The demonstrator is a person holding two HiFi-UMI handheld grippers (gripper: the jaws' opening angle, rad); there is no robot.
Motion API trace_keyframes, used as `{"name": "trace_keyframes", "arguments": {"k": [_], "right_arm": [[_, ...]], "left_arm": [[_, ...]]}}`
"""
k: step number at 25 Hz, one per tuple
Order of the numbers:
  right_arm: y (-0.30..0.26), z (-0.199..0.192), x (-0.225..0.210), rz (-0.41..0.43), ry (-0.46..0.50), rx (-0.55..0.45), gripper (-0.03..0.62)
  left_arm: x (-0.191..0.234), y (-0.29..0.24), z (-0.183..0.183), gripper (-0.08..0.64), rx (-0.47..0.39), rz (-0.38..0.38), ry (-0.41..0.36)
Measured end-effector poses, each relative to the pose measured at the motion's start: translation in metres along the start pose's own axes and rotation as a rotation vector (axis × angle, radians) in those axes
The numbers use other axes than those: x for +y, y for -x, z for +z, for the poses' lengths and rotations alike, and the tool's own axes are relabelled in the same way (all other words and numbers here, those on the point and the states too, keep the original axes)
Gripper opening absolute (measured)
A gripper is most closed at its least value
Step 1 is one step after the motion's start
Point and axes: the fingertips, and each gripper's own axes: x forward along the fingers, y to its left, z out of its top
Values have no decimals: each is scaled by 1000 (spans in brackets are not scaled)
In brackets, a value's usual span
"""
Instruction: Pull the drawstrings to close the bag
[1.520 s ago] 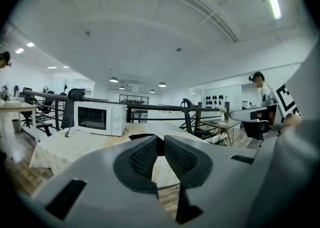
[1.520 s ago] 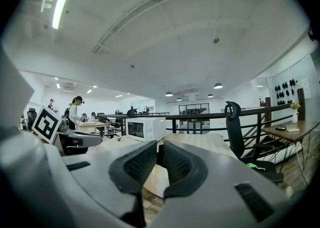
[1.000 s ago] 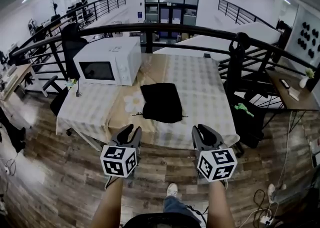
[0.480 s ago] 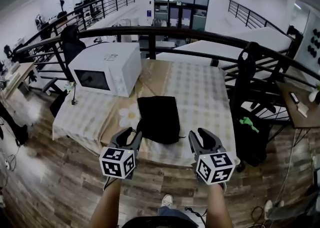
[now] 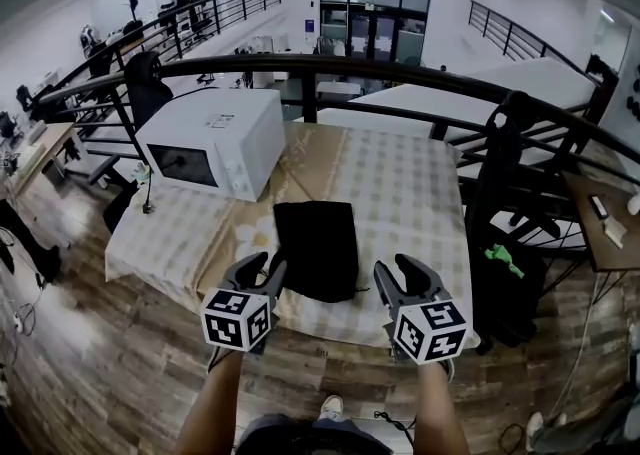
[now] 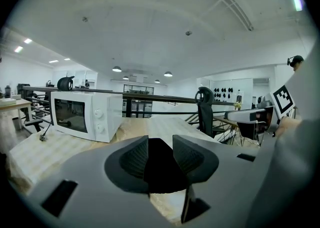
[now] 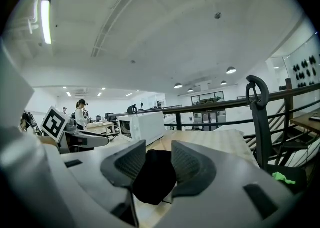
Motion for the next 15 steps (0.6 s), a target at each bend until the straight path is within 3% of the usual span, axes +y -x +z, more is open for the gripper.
{"name": "trace_keyframes", "arguments": {"k": [7, 15], "right_arm": [[-16, 8, 3, -1, 10, -5, 170], [-36, 15, 12, -27, 16, -23, 170]], "left_arm": [[13, -12, 9, 152, -7, -14, -14], [33, -32, 19, 152, -12, -81, -34]]}}
